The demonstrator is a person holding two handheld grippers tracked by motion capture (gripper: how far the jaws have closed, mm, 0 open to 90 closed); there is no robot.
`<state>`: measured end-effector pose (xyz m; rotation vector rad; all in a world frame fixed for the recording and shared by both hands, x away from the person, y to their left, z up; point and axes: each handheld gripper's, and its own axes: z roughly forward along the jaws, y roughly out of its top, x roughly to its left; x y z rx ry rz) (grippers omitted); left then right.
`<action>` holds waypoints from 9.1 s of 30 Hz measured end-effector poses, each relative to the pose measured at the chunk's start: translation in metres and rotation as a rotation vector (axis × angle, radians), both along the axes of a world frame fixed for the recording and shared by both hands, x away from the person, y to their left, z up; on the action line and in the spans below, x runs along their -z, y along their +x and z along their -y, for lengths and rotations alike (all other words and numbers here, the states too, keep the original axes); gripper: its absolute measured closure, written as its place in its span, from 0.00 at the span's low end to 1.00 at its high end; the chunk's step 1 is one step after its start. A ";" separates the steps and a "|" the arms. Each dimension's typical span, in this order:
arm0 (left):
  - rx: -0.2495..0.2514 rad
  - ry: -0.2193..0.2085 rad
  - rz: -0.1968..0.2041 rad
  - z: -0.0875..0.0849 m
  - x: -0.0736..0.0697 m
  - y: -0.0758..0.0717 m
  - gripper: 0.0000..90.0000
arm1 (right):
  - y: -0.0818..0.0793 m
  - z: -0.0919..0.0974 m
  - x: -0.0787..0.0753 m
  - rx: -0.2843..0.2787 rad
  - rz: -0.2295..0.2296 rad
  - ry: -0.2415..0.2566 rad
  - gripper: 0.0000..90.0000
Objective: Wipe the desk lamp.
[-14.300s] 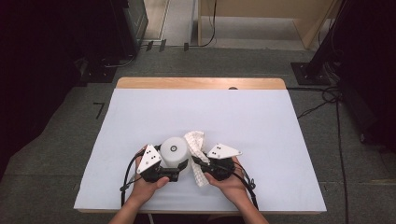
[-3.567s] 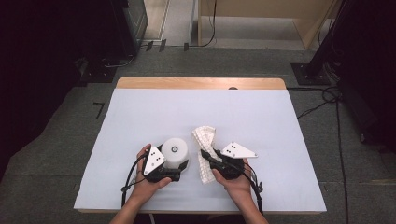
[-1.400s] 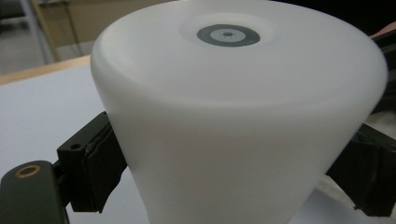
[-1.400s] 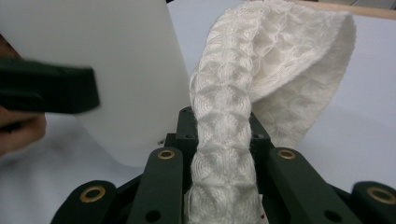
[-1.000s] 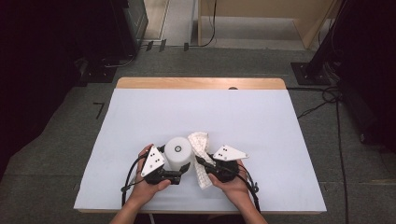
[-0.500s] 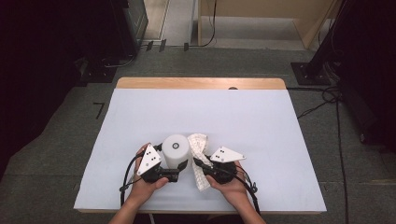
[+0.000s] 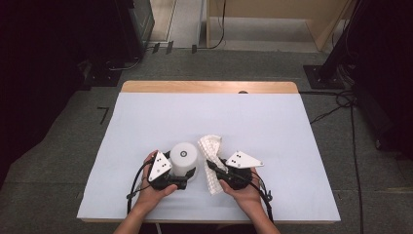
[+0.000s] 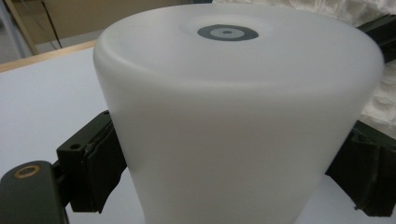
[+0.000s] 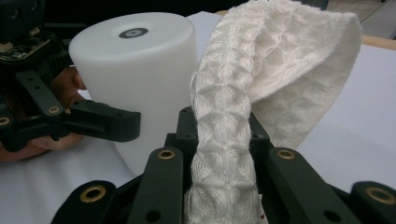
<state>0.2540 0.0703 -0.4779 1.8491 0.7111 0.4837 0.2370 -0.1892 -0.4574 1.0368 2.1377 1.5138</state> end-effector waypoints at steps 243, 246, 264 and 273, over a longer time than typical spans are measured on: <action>-0.198 -0.074 0.021 -0.003 -0.002 0.004 0.08 | 0.015 0.026 -0.015 0.214 -0.029 -0.054 0.85; -0.138 -0.137 0.036 -0.012 -0.008 0.000 0.00 | 0.017 0.028 -0.011 0.232 -0.027 -0.070 0.85; -0.240 -0.178 0.102 -0.048 -0.025 -0.010 0.00 | 0.039 0.031 0.033 0.338 -0.132 -0.176 0.66; -0.363 -0.242 0.060 -0.071 -0.036 -0.008 0.00 | 0.026 0.056 0.004 0.426 -0.033 -0.060 0.07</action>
